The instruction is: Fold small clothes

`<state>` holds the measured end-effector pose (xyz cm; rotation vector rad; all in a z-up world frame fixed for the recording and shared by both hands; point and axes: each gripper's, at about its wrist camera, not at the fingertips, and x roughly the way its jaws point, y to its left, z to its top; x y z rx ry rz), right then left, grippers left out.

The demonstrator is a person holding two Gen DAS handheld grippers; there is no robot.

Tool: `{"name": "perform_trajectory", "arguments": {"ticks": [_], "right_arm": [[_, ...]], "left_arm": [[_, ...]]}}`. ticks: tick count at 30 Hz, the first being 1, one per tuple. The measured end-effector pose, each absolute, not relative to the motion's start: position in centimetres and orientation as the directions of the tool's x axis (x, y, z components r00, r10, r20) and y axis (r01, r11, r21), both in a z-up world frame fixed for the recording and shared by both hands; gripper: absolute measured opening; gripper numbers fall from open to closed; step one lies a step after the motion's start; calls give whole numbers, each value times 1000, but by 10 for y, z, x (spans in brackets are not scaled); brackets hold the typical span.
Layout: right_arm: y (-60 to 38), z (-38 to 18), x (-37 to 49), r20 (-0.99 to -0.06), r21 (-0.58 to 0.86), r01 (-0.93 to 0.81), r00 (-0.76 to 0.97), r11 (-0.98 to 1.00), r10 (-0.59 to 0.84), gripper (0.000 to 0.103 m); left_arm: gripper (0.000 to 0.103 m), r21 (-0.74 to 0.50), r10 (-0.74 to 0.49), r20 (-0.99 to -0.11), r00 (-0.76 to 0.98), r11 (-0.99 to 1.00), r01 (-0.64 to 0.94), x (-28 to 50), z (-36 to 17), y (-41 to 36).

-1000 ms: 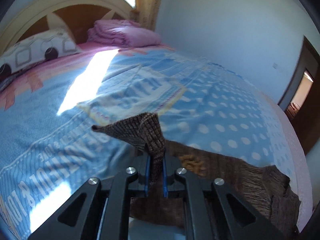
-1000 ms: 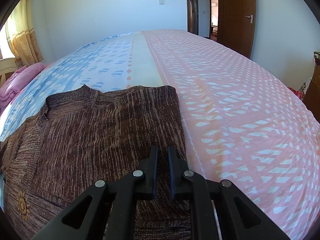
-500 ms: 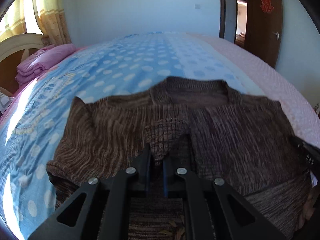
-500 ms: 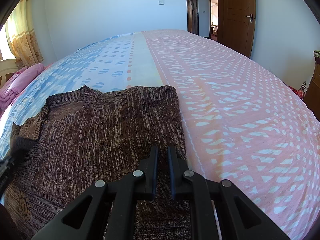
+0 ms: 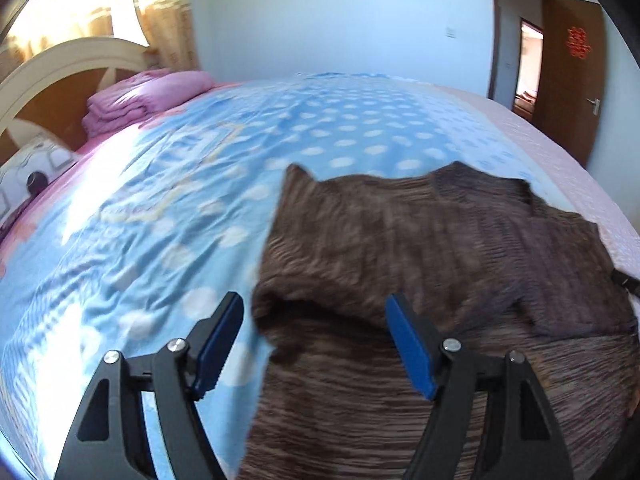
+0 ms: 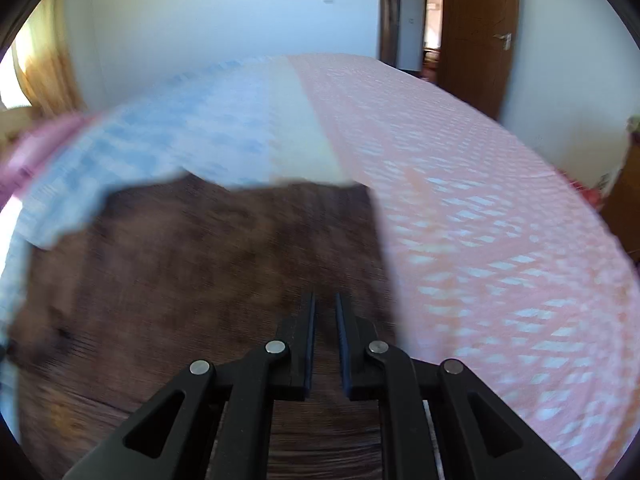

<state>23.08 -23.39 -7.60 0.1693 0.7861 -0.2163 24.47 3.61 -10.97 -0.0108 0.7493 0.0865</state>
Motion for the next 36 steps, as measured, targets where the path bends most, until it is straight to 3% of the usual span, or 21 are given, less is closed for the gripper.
{"name": "perform_trajectory", "arguments": {"ticks": [1, 3, 4, 8, 13, 16, 17, 18, 19, 29, 33, 36], "right_arm": [[-225, -66, 230, -692, 138, 221, 719, 965, -65, 17], [-198, -50, 235, -652, 200, 148, 758, 969, 19, 60], [-180, -46, 241, -637, 213, 94, 768, 972, 65, 68], [-105, -50, 279, -668, 131, -102, 726, 986, 163, 69], [-68, -93, 322, -762, 81, -65, 639, 995, 104, 65], [-56, -106, 331, -762, -17, -44, 648, 999, 16, 47], [-55, -105, 331, -757, -30, -50, 653, 998, 10, 32], [-55, -102, 330, -754, -10, -69, 656, 998, 38, 9], [-57, -98, 328, -752, 0, -74, 658, 997, 49, 4], [-57, -27, 290, -600, -5, -106, 796, 994, 82, 4], [-80, -19, 287, -601, -42, -47, 799, 998, 12, 4], [-109, -43, 302, -672, -14, -4, 741, 1000, -7, 7]], "left_arm": [[76, 0, 66, -707, 704, 996, -93, 247, -117, 41], [77, -58, 33, -747, 663, 992, -115, 252, -124, 50], [82, -80, 26, -757, 653, 988, -132, 254, -126, 54], [88, -145, -6, -761, 648, 976, -161, 252, -129, 62], [94, -101, 17, -769, 639, 984, -147, 253, -133, 56], [95, -101, 17, -766, 643, 984, -147, 254, -133, 58], [95, -107, 13, -765, 644, 983, -147, 255, -133, 61], [96, -112, 9, -763, 647, 983, -146, 255, -134, 62], [96, -117, 4, -761, 648, 983, -144, 256, -134, 62], [97, -150, -11, -755, 655, 976, -156, 256, -134, 67], [97, -155, -8, -754, 657, 974, -166, 256, -134, 68], [97, -141, 3, -756, 655, 976, -167, 256, -134, 66]]}}
